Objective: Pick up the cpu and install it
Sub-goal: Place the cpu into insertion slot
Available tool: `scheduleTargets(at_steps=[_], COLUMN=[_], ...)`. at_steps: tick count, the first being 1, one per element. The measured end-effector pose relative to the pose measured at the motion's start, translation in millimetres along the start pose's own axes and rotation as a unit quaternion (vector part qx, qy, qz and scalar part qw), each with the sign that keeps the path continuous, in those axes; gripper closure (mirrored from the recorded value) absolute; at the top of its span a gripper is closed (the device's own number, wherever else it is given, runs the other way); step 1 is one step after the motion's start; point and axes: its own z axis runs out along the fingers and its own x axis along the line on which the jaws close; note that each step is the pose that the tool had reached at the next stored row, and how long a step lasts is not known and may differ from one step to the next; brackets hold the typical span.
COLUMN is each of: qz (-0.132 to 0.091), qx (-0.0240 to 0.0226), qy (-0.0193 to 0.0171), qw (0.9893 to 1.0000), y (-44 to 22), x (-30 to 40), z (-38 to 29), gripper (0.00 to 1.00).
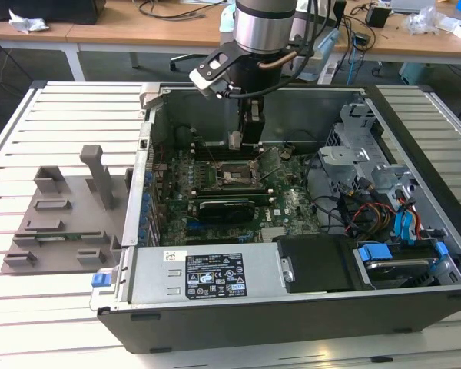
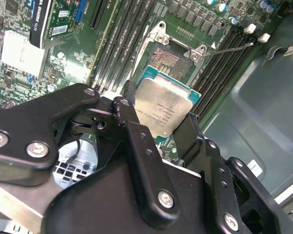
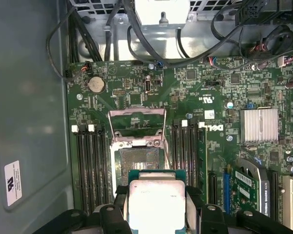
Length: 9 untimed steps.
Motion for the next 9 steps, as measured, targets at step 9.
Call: scheduleTargets(at_steps=[9], qz=[0.013], qx=[0.0002], qy=[-0.0001], qw=[0.9999], y=[0.0], x=[0.0], z=[0.1], gripper=[0.45])
